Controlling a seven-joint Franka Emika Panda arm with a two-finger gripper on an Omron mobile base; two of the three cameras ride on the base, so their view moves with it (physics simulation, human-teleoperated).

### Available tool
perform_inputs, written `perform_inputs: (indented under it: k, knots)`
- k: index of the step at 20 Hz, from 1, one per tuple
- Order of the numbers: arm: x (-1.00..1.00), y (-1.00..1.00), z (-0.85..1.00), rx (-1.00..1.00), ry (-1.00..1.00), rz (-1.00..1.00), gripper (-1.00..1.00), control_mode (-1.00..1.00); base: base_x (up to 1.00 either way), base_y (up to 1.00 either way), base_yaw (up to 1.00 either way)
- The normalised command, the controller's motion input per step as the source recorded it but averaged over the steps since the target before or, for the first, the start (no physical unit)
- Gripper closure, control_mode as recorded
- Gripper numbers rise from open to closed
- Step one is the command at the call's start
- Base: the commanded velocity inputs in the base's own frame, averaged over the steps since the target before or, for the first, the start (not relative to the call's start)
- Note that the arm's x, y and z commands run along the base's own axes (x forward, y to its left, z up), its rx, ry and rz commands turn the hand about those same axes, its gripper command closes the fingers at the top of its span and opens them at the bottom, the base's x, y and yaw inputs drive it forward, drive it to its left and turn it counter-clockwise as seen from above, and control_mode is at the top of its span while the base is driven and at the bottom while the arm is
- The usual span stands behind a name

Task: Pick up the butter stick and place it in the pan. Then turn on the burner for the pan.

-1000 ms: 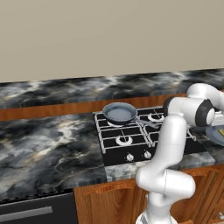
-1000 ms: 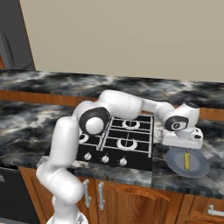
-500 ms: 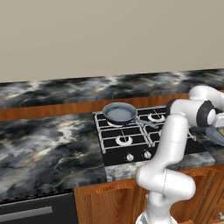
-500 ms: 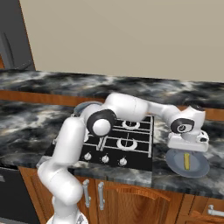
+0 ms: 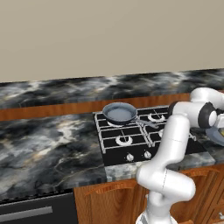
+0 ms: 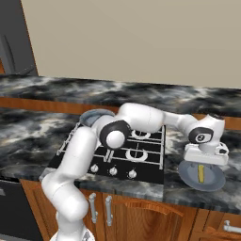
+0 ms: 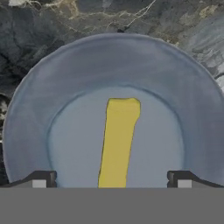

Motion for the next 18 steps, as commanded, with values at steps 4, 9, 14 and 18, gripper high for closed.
perform_inputs:
  k: [4, 9, 14, 18]
  knots:
    - [0.0, -0.03, -0.11, 0.0, 0.07, 0.0, -1.0, -1.0, 0.0, 0.0, 0.0]
    - [0.0, -0.05, -0.16, 0.01, 0.04, 0.0, -1.0, -1.0, 0.0, 0.0, 0.0]
    - [0.0, 0.0, -0.17, 0.02, 0.0, 0.0, -1.0, -1.0, 0.0, 0.0, 0.0]
    - [0.0, 0.0, -0.13, 0.01, 0.0, 0.0, -1.0, -1.0, 0.0, 0.0, 0.0]
